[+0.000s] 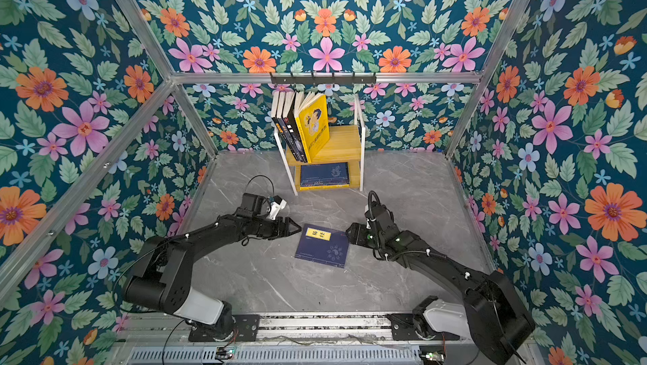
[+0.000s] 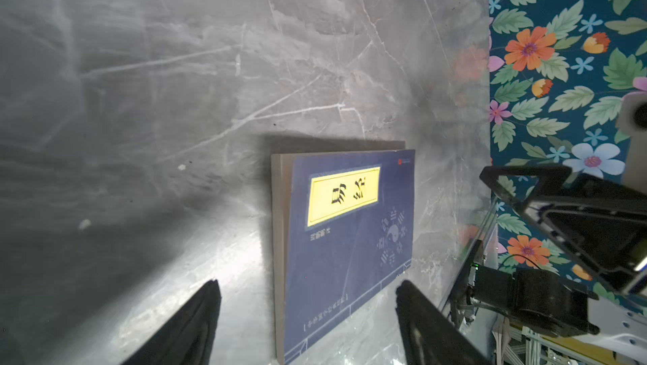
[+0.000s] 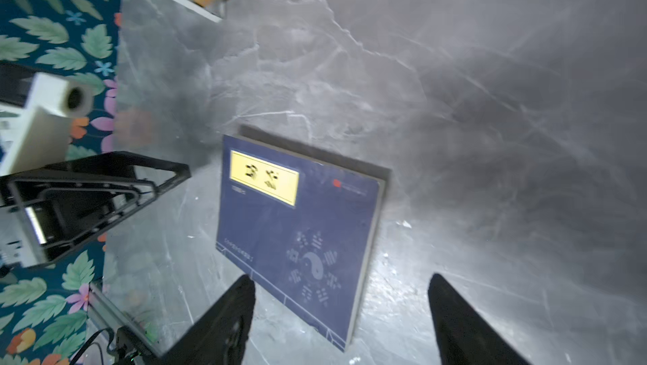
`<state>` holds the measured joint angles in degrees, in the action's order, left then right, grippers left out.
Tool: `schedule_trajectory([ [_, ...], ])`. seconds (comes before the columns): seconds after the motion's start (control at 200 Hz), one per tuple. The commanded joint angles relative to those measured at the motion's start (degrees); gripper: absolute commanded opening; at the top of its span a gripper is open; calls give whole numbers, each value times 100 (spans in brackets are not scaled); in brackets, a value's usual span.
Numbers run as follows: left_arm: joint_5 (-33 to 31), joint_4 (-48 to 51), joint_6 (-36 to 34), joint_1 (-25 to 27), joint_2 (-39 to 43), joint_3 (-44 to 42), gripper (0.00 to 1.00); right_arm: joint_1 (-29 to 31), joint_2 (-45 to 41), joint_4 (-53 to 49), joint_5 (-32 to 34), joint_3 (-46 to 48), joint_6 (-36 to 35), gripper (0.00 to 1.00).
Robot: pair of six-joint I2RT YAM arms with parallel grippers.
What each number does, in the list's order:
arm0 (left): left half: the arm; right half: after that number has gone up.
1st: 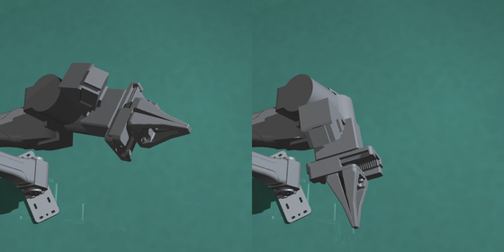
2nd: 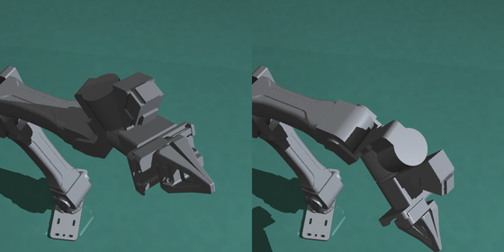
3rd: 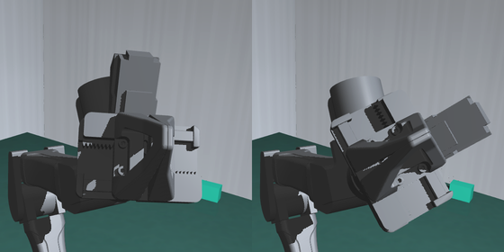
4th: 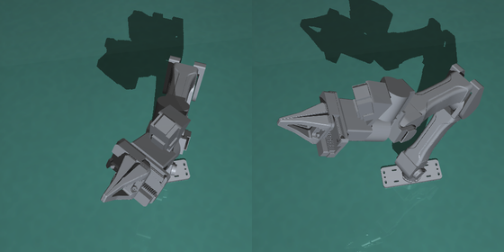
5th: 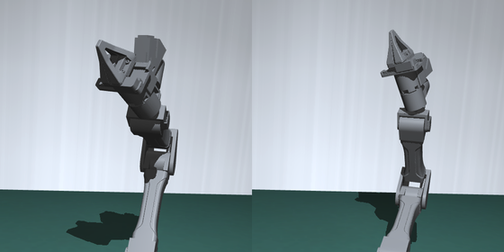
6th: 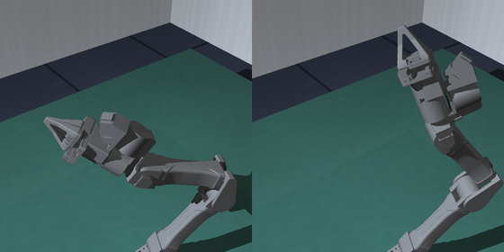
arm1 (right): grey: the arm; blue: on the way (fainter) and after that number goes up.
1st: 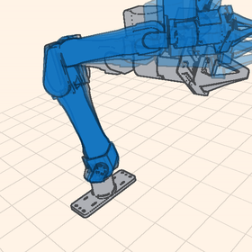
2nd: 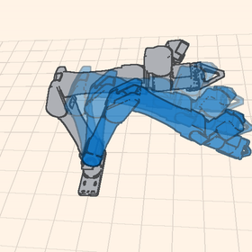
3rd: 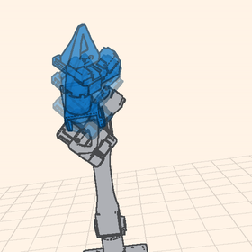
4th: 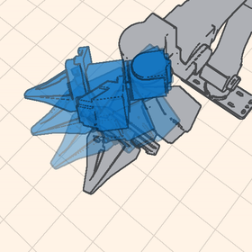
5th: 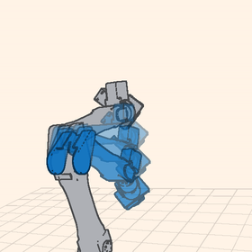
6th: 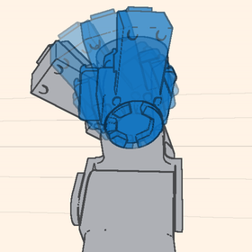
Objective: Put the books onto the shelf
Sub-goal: 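Move both grippers to the dark blue book's edges on the table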
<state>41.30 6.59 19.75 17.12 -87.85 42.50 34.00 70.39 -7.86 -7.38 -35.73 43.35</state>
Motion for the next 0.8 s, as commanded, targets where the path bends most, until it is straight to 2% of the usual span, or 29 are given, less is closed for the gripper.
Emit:
schedule_trajectory([
  [0.0, -221, -272, 216, 20, -167, 92, 80, 84, 194, 52, -5, 66, 600, 76],
  [0.14, -129, -307, 366, 118, -482, 178, 77, 207, 556, 421, -161, 61, 747, 71],
  [0.36, -96, -259, 438, 242, -744, 270, 71, 505, 1375, 728, -271, -220, 885, 68],
  [0.585, 40, -278, 488, 331, -832, 303, 60, 534, 1826, 988, -400, -403, 1026, 64],
  [0.71, 44, -237, 513, 335, -813, 372, 50, 536, 1958, 936, -370, -531, 990, 63],
  [0.795, 198, -354, 592, 357, -833, 339, 49, 546, 2045, 1107, -445, -544, 1030, 63],
])
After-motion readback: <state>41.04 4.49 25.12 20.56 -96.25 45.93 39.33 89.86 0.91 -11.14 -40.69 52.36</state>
